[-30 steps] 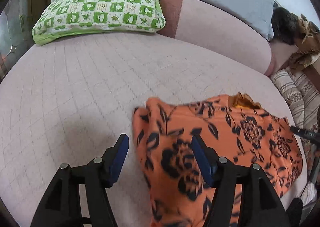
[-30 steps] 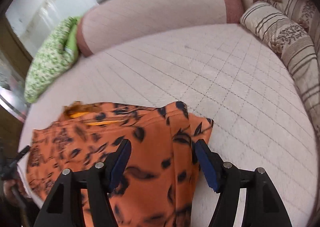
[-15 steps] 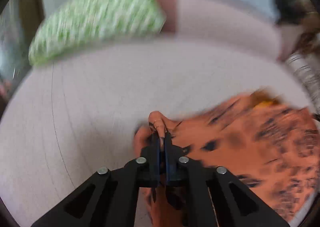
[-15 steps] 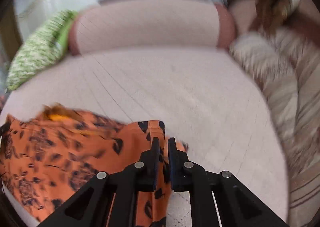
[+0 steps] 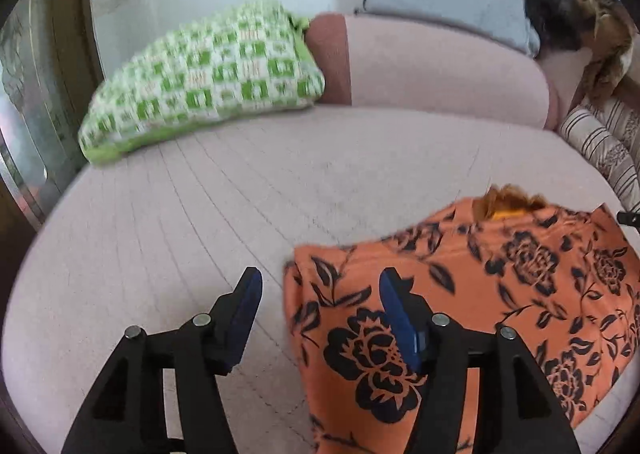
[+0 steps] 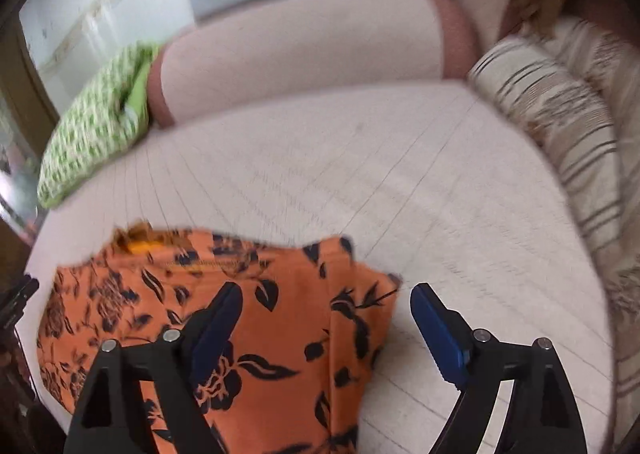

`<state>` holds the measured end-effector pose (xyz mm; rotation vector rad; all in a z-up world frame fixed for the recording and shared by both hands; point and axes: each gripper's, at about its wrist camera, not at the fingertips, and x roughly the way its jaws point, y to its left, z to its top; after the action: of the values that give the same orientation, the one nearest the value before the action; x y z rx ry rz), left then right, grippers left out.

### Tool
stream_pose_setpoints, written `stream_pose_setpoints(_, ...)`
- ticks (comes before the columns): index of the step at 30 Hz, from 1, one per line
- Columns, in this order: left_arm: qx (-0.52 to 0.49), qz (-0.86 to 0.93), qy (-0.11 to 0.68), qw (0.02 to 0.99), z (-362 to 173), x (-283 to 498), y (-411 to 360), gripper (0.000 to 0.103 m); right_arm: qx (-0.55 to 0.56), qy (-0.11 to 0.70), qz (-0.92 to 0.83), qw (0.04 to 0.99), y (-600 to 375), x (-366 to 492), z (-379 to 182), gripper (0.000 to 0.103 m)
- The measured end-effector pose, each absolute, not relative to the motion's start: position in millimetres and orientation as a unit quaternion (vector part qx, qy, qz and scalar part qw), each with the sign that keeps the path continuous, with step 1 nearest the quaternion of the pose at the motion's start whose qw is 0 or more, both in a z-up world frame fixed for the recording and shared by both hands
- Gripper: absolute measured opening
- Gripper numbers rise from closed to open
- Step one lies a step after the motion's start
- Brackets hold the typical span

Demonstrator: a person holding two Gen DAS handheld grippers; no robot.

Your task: Fold small clothes

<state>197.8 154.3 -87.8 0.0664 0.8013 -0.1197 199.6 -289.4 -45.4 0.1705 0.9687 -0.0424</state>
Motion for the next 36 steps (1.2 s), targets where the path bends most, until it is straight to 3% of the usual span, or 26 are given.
stream_pose_setpoints(1, 0.03, -0.058, 0.401, 0.914, -93, 202, 153, 0.062, 0.08, 0.482, -0.016, 0.872, -287, 205, -55, 0.054)
stream_pose_setpoints(2, 0.031, -0.056, 0.412, 0.909, -99, 206, 152, 0.053, 0.086, 0.499, -0.011, 0.863, -286, 208, -62, 0.028)
stream_pose_setpoints(3, 0.033, -0.056, 0.419, 0.906, -104, 210, 151, 0.038, 0.081, 0.495, -0.013, 0.865, -284, 206, -60, 0.014)
stream_pose_setpoints(4, 0.036, -0.047, 0.428, 0.902, -108, 213, 150, 0.009, 0.063, 0.48, -0.016, 0.875, -280, 201, -51, 0.008)
stream_pose_setpoints(9, 0.02, -0.026, 0.441, 0.897, -125, 222, 157, 0.01, 0.063, 0.493, -0.084, 0.863, -300, 198, -76, 0.007)
stream_pose_setpoints(11, 0.017, -0.026, 0.434, 0.9, -115, 218, 160, 0.014, 0.084, 0.47, -0.073, 0.876, -301, 188, -68, 0.01)
stream_pose_setpoints(12, 0.02, -0.024, 0.433, 0.901, -111, 216, 162, 0.019, 0.091, 0.471, -0.066, 0.875, -300, 185, -63, 0.017)
stream_pose_setpoints(14, 0.016, -0.022, 0.425, 0.905, -97, 207, 165, 0.039, 0.09, 0.466, -0.072, 0.877, -297, 182, -53, 0.032)
stream_pose_setpoints(16, 0.008, -0.037, 0.409, 0.912, -76, 190, 164, 0.044, 0.116, 0.438, -0.086, 0.887, -297, 166, -34, 0.052)
stream_pose_setpoints(18, 0.011, -0.059, 0.39, 0.919, -52, 169, 159, 0.046, 0.153, 0.416, -0.049, 0.895, -293, 142, -14, 0.053)
stream_pose_setpoints(20, 0.019, -0.075, 0.366, 0.927, -30, 147, 150, 0.06, 0.179, 0.412, 0.012, 0.893, -277, 124, -3, 0.057)
stream_pose_setpoints(21, 0.022, -0.081, 0.358, 0.93, -23, 138, 146, 0.064, 0.206, 0.413, 0.055, 0.885, -270, 111, -2, 0.063)
stream_pose_setpoints(22, 0.025, -0.09, 0.353, 0.931, -20, 129, 141, 0.069, 0.229, 0.417, 0.078, 0.876, -267, 103, -8, 0.077)
stream_pose_setpoints(24, 0.021, -0.104, 0.358, 0.928, -27, 120, 135, 0.076, 0.303, 0.443, 0.113, 0.836, -271, 91, -39, 0.087)
stream_pose_setpoints(26, 0.025, -0.095, 0.398, 0.912, -50, 126, 130, 0.077, 0.34, 0.467, 0.056, 0.814, -290, 82, -80, 0.085)
stream_pose_setpoints(27, 0.035, -0.082, 0.435, 0.896, -66, 132, 129, 0.077, 0.379, 0.457, 0.037, 0.804, -303, 73, -95, 0.065)
stream_pose_setpoints(28, 0.044, -0.067, 0.461, 0.884, -74, 135, 129, 0.077, 0.407, 0.443, 0.025, 0.799, -312, 64, -95, 0.053)
stream_pose_setpoints(30, 0.015, -0.064, 0.463, 0.884, -66, 131, 137, 0.077, 0.392, 0.45, 0.009, 0.803, -308, 53, -77, 0.057)
stream_pose_setpoints(33, -0.002, -0.066, 0.429, 0.901, -36, 119, 141, 0.077, 0.344, 0.409, 0.031, 0.845, -290, 33, -43, 0.074)
stream_pose_setpoints(34, 0.0, -0.066, 0.422, 0.904, -34, 117, 141, 0.081, 0.345, 0.401, 0.047, 0.848, -288, 29, -43, 0.084)
stream_pose_setpoints(36, 0.005, -0.062, 0.433, 0.899, -44, 118, 141, 0.085, 0.341, 0.432, 0.017, 0.834, -294, 30, -68, 0.085)
